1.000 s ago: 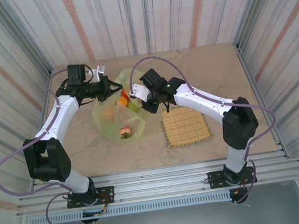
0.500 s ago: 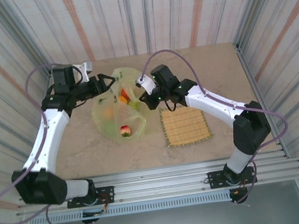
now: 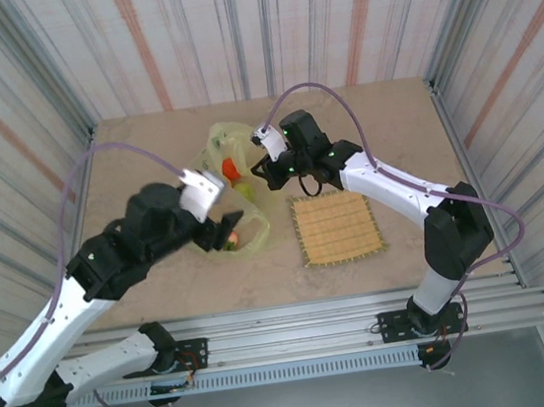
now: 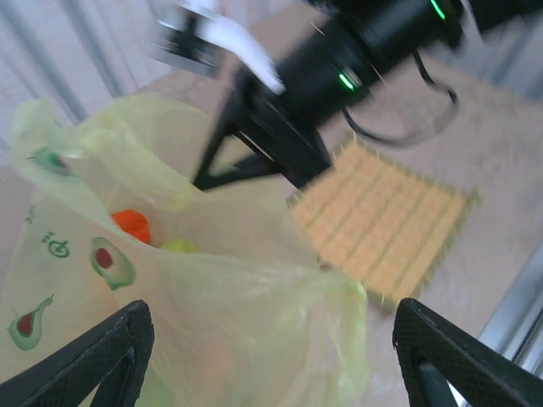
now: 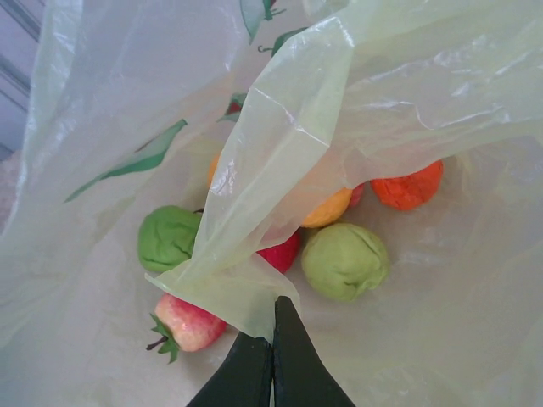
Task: Place the fruits into the plastic bag
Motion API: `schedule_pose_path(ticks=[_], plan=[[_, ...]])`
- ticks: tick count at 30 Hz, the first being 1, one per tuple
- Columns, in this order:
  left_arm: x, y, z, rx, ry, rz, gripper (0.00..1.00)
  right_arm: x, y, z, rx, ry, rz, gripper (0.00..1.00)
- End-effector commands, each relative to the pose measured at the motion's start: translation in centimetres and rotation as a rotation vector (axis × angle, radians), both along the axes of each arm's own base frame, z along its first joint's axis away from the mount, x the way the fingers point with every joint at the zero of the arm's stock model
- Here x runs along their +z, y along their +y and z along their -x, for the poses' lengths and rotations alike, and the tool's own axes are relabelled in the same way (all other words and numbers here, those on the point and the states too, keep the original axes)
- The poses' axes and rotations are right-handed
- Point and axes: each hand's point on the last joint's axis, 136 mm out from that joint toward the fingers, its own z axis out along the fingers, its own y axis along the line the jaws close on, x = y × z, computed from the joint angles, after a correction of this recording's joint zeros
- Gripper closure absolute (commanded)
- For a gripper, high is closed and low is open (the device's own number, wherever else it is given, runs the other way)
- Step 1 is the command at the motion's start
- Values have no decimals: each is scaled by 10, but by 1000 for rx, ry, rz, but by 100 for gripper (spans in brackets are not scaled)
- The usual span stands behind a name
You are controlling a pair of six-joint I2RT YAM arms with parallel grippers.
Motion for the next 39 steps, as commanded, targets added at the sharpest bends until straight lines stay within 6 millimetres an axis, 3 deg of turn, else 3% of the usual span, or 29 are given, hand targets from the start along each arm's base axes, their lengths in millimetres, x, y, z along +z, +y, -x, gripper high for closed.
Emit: schedule_pose_path(ticks=[1,4,8,13,21,29,32,35,39], plan=[[-41,8,3,-43,-121,-362,21,-4,4,1,8,28,-29,100],[-59,-1,0,-80,-196,-536,18,-1,5,2,13,27,-39,100],[-68,-14,-19,-59,-260,-642,17,2,5,4,18,28,-47,100],[-71,-31,-33,-71,-345,-677,17,4,2,5,13,21,-50,100],[-77,-30,-56,-26,-351,-669,23,1,1,6,9,27,-49,100],[-109,-34,-65,-82,-259,-679,27,2,1,5,1,25,-52,100],[-115,-30,-73,-59,-243,-679,34,2,2,4,-1,25,-52,100],[-113,-29,-78,-30,-241,-654,49,1,2,3,-3,28,-52,100],[-108,-27,-81,-4,-239,-614,83,3,1,2,-16,31,-63,100]])
